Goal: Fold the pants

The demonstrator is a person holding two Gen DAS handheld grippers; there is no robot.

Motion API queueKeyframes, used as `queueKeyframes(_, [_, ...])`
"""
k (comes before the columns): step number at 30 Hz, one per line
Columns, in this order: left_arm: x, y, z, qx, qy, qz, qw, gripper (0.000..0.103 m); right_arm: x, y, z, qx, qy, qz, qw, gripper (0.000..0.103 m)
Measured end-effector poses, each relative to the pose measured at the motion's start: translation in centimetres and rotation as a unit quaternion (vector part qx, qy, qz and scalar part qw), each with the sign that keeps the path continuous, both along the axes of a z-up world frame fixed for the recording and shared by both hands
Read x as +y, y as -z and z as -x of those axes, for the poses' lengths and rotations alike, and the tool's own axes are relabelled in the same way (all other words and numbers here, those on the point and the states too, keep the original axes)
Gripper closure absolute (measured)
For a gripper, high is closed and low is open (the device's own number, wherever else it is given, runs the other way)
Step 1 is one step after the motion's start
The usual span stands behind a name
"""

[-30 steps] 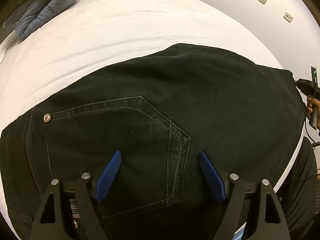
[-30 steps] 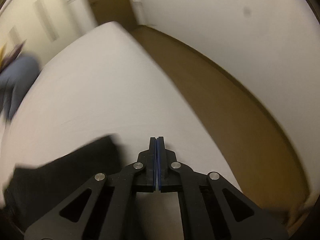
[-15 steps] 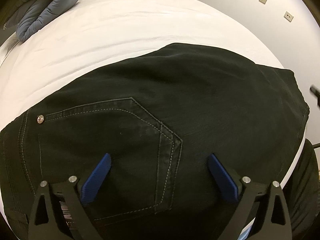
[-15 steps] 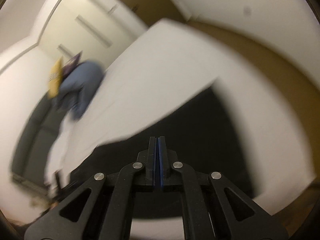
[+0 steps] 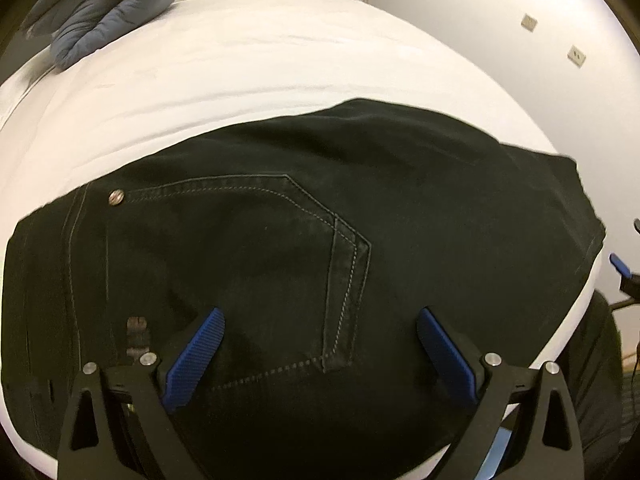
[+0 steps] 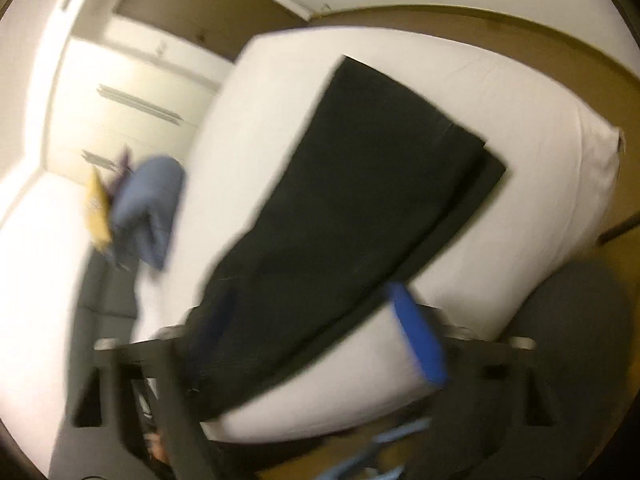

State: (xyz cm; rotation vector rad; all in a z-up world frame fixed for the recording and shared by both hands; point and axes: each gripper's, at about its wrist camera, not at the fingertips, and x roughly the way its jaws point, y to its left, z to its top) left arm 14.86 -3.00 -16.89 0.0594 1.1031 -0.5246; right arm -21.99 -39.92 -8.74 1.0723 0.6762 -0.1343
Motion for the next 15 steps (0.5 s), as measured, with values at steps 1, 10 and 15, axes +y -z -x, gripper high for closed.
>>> queueKeyframes(1, [0.4, -0.1, 0.3, 0.000, -0.003, 0.003, 1.0000, 0.005, 0.9, 0.0, 0.0, -0.016, -0.009, -0.015, 1.000, 0.018])
queueKeyframes(10, [0.9, 0.4, 0.3, 0.003, -0.015, 0.009, 0.9998, 0.006, 6.2, 3.0, -3.3, 0.022, -0.047, -0.133, 0.990, 0.058])
queueKeyframes(15, [1.0, -0.1, 1.3, 0.003, -0.006, 0.000, 1.0000, 0.006, 8.7, 6.2, -6.4, 0.050, -0.056, -0.144, 0.987, 0.058])
